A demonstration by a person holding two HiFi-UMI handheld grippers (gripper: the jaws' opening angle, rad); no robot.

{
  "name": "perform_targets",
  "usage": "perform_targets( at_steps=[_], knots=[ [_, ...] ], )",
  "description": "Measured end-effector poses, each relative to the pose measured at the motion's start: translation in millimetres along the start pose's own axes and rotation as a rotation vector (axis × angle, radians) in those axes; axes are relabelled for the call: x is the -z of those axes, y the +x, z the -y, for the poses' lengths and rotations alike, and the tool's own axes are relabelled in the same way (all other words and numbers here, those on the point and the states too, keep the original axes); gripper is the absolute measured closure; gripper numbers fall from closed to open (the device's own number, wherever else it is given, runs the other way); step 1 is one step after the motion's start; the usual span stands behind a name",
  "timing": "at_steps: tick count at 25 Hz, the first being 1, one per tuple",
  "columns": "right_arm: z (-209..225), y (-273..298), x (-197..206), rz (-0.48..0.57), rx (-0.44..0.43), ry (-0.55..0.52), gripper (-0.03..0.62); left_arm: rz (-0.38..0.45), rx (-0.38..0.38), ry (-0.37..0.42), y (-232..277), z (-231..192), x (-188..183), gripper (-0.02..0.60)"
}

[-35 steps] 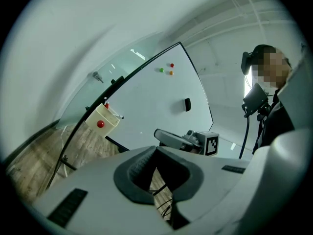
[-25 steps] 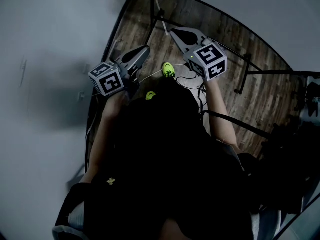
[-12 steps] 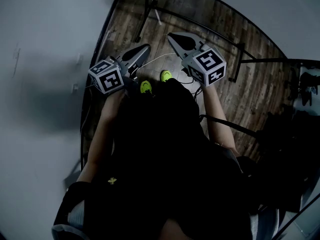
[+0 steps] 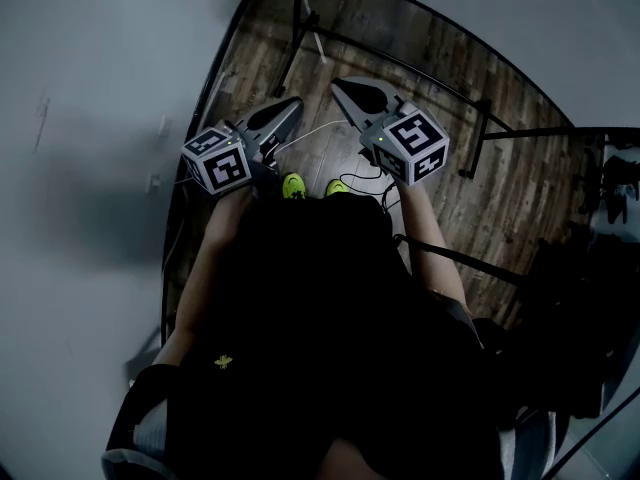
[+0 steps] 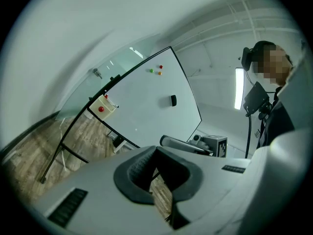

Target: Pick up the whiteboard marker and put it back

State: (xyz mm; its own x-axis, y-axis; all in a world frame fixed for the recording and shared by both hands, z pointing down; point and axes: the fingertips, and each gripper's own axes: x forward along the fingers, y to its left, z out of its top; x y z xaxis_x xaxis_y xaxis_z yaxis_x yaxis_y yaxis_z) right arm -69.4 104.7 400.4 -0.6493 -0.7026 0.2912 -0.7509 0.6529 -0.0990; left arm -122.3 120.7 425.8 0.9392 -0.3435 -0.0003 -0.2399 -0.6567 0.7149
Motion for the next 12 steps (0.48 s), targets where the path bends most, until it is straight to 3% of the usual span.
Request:
perform_targets(
  at_steps=[12],
  knots=[
    [-12.9, -0.7, -5.6, 0.030, -0.010, -0.015, 0.586, -0.006, 0.026, 0.041, 3.2, 6.2, -6.6, 0.575]
  ],
)
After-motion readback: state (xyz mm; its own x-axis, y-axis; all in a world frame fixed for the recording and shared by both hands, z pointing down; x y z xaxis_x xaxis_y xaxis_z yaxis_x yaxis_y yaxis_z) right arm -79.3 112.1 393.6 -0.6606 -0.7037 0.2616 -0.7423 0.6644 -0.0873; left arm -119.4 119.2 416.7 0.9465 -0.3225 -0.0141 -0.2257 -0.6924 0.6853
